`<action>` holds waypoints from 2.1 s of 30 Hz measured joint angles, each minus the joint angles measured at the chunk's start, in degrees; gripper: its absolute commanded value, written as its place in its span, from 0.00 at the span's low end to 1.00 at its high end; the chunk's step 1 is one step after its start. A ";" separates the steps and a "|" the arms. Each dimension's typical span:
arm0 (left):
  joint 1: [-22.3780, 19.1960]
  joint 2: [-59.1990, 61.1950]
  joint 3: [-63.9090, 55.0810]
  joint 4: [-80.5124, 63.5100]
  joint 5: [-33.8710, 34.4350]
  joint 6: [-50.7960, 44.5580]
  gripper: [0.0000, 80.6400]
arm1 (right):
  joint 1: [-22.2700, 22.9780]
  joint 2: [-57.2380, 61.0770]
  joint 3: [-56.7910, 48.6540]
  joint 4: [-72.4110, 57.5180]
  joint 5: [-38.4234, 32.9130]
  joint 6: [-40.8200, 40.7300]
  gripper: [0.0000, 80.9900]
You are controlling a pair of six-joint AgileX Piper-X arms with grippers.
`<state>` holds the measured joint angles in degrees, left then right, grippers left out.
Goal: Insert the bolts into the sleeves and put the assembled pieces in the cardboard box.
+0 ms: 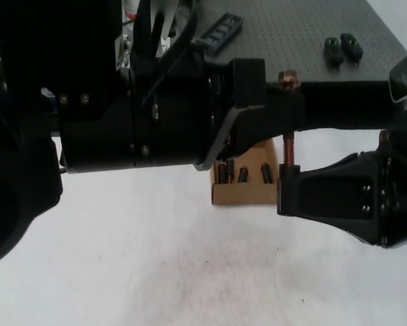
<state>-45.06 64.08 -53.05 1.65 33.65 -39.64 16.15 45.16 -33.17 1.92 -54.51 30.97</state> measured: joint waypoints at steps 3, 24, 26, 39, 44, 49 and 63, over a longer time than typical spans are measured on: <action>0.00 0.00 0.00 -0.01 0.10 0.00 0.13 | 0.00 0.00 0.00 -0.81 0.35 0.00 0.00; 0.00 -3.01 0.00 5.94 -9.35 6.39 0.52 | -4.67 1.00 -2.65 -5.17 37.89 -17.71 0.00; 0.00 -4.47 0.00 8.45 -11.62 7.96 0.52 | -4.64 3.31 -3.94 -4.94 42.54 -20.44 0.00; 0.00 -15.39 0.00 29.51 -33.98 9.82 0.01 | -4.79 39.80 -26.75 1.16 50.08 -23.08 0.00; 0.00 -20.14 0.00 37.89 -41.44 9.96 0.01 | -4.79 53.25 -35.95 8.74 51.98 -23.08 0.00; 0.00 -23.22 0.00 45.78 -44.60 9.96 0.01 | -4.79 66.12 -43.60 15.95 52.60 -20.51 0.00; 0.00 -23.88 0.00 55.42 -49.57 10.04 0.01 | -5.09 73.90 -46.32 17.61 55.98 -18.55 0.23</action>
<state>-45.06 40.20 -53.05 57.08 -15.91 -29.60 11.06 119.07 -79.49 19.53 1.47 12.42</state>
